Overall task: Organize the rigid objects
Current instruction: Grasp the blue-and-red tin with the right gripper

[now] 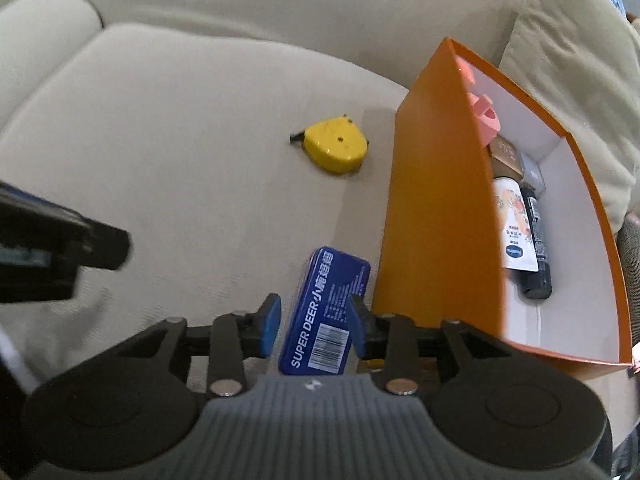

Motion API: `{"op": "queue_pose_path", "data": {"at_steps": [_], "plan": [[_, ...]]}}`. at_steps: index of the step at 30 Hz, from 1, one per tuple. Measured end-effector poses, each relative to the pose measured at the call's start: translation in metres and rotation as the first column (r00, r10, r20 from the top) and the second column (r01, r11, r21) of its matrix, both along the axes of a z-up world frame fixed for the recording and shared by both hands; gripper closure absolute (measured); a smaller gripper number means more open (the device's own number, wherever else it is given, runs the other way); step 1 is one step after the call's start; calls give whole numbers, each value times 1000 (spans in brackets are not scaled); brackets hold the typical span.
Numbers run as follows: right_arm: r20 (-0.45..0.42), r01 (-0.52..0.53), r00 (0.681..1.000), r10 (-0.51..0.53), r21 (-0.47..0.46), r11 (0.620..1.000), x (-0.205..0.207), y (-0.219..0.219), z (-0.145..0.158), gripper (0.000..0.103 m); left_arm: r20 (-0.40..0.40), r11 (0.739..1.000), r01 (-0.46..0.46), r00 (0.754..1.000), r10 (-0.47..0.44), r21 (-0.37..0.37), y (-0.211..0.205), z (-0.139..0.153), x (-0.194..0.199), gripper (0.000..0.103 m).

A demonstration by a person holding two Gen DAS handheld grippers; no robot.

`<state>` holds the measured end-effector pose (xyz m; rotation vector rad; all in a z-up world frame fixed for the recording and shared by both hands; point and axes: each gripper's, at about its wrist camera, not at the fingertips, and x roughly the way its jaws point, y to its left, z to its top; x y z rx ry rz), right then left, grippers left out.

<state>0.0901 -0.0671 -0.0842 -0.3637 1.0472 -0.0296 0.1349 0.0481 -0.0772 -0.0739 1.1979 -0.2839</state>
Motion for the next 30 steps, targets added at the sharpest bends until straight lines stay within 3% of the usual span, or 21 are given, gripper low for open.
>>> {"op": "queue_pose_path", "data": {"at_steps": [7, 11, 17, 26, 30], "plan": [[-41, 5, 999, -10, -102, 995, 7, 8, -27, 61, -2, 999, -35, 999, 35, -15, 15, -7, 6, 65], [-52, -1, 999, -7, -151, 989, 14, 12, -33, 52, -14, 998, -50, 999, 50, -27, 19, -10, 10, 65], [-75, 30, 996, -40, -136, 990, 26, 9, -36, 51, -25, 998, -51, 998, 50, -37, 18, -13, 14, 65], [-72, 103, 992, -99, 49, 994, 26, -23, -18, 56, -20, 998, -51, 999, 50, -34, 18, -10, 12, 65], [-100, 162, 985, -141, 250, 955, 27, -44, -4, 56, -28, 998, -45, 999, 44, -41, 18, -11, 14, 65]]}}
